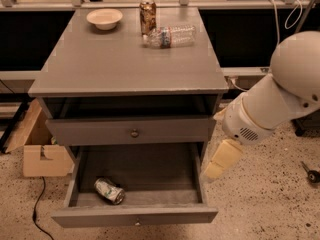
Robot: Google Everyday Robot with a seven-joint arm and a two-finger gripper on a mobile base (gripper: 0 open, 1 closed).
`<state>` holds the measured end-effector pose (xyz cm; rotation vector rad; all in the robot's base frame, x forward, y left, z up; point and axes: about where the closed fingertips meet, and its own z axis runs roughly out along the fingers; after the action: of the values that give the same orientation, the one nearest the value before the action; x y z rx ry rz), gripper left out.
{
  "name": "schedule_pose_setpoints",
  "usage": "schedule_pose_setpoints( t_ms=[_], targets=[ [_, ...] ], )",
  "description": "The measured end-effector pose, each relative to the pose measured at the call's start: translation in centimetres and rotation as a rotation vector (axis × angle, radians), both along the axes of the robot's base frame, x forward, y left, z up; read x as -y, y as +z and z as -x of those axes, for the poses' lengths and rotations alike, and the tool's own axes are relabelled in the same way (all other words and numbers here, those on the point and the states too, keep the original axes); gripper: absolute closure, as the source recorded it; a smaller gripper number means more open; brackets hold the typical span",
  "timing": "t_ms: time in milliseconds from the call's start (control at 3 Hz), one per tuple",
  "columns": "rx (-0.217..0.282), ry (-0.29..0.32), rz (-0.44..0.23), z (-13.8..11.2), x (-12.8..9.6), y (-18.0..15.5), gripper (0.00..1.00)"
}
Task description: Pick 7up can from middle drawer and place on counter
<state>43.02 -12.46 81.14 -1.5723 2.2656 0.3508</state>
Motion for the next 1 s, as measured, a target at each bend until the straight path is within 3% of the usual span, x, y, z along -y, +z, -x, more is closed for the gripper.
schedule_pose_setpoints(
  t_ms=[667,1000],
  targets=[
    [-0.040,0.010,-0.026,0.7,-1.0,-2.8,0.00],
    [-0.111,0.005,-0.070,1.6,-4.1,-8.9,0.00]
  ],
)
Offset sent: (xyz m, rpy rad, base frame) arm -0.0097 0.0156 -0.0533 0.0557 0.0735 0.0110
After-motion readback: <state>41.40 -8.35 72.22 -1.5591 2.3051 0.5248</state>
